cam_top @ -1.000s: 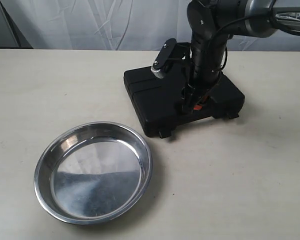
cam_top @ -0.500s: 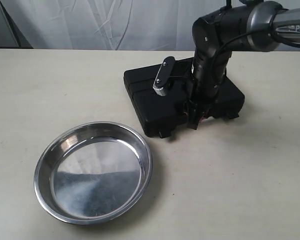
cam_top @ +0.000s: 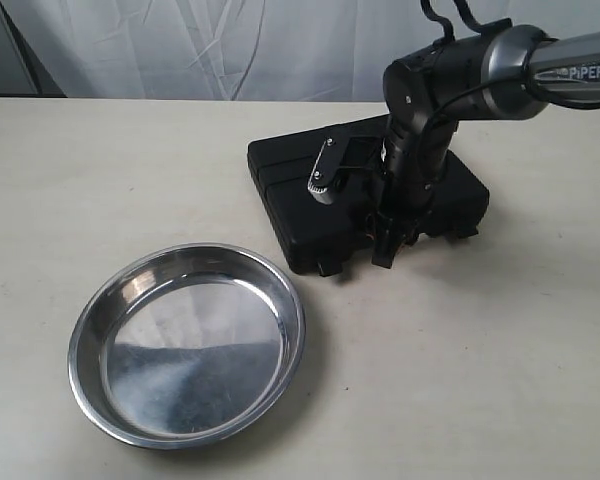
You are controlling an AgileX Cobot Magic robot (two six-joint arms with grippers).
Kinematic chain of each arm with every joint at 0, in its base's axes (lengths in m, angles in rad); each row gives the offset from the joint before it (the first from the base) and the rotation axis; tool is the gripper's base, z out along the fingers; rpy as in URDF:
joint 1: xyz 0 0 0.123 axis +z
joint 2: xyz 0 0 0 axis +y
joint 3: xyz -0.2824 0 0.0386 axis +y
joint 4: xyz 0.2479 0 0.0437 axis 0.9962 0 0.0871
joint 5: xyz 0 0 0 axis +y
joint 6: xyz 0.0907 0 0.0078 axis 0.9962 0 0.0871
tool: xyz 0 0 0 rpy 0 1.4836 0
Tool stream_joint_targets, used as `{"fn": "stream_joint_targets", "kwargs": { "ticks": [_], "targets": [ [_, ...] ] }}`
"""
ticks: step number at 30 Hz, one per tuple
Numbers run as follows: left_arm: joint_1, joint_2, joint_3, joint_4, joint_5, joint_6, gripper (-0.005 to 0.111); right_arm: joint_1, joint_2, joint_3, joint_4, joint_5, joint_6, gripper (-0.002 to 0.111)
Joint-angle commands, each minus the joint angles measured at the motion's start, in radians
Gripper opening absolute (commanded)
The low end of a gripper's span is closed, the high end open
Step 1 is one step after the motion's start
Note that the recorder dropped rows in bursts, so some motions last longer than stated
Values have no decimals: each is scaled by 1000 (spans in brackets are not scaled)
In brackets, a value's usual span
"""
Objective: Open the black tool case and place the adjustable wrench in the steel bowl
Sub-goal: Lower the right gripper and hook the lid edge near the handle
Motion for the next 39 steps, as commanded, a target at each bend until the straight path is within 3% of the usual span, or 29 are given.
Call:
{"fn": "stream_joint_targets", "kwargs": {
  "ticks": [1,6,11,36,39],
  "targets": [
    [2,4,-1,-2,-15,-4,0,-6,8,4,-7,-33,-7,45],
    [2,4,-1,-2,-15,-4,0,-6,25,4,-7,-40,-7,29],
    [2,4,-1,-2,-15,-4,0,-6,24,4,-7,-33,-7,-1],
    [2,4,-1,-2,-15,-4,0,-6,0,4,34,-93,-7,0],
    [2,4,-1,-2,-15,-4,0,-6,0,4,41,-93,-7,11]
  ]
}}
